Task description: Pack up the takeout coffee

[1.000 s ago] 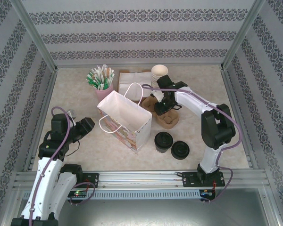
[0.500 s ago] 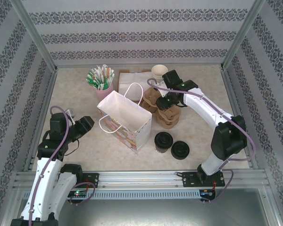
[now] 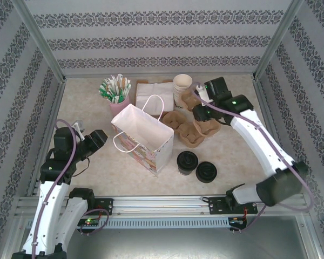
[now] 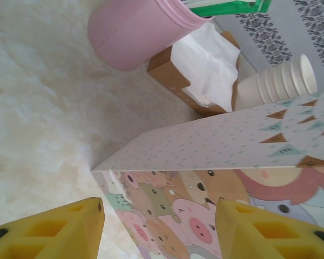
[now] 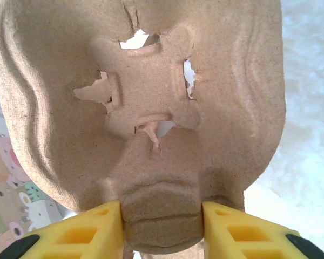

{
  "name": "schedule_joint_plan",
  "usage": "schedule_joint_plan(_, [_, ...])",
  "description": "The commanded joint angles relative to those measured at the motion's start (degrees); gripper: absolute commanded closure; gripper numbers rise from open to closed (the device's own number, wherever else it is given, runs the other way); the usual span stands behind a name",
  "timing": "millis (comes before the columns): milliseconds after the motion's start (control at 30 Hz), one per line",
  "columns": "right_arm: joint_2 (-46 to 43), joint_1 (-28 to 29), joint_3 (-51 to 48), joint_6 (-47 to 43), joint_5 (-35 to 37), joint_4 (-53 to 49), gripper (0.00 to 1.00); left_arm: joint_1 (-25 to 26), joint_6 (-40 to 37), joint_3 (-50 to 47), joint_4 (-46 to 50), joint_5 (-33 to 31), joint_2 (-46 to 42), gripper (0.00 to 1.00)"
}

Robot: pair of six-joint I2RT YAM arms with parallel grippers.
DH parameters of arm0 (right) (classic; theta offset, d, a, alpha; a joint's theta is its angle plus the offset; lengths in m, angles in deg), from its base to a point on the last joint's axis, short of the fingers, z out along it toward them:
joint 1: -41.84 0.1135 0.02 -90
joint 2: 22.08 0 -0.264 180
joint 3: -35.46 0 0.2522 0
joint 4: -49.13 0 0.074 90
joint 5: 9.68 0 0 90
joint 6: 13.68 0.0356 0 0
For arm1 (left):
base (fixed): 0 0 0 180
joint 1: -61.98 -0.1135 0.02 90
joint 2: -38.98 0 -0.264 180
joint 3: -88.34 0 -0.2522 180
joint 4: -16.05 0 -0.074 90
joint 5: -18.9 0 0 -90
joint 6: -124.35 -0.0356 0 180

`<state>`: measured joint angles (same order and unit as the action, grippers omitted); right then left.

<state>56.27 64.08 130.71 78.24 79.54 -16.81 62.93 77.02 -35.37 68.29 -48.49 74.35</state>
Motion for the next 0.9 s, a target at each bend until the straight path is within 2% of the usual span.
schedule_joint_plan(0, [-4.8, 0.7, 3.9, 3.6, 1.8, -3.5, 0.61, -0.4, 1.3, 2.7, -2.4, 3.8, 1.4, 0.42])
schedule_joint_plan(167, [-8.8, 5.1, 10.1, 4.8, 4.7, -6.4, 0.61, -0.4, 2.1, 4.2, -5.5, 6.8, 4.2, 0.43])
schedule_joint_plan(333, [-8.4, 13.3, 19.4, 5.6, 10.1, -8.7, 0.61, -0.1, 2.6, 5.1, -7.5, 6.9, 5.8, 0.43])
schedule_joint_plan(667, [1.1, 31.6, 33.8, 8.4, 14.6, -6.1, 0.62, 3.6, 2.2, 6.0, -8.5, 4.7, 8.4, 0.43])
schedule_joint_plan(867, [7.8, 36.7, 35.8, 11.0, 14.0, -3.4, 0.61, 4.0, 0.8, 7.3, -6.0, -0.2, 7.3, 0.43])
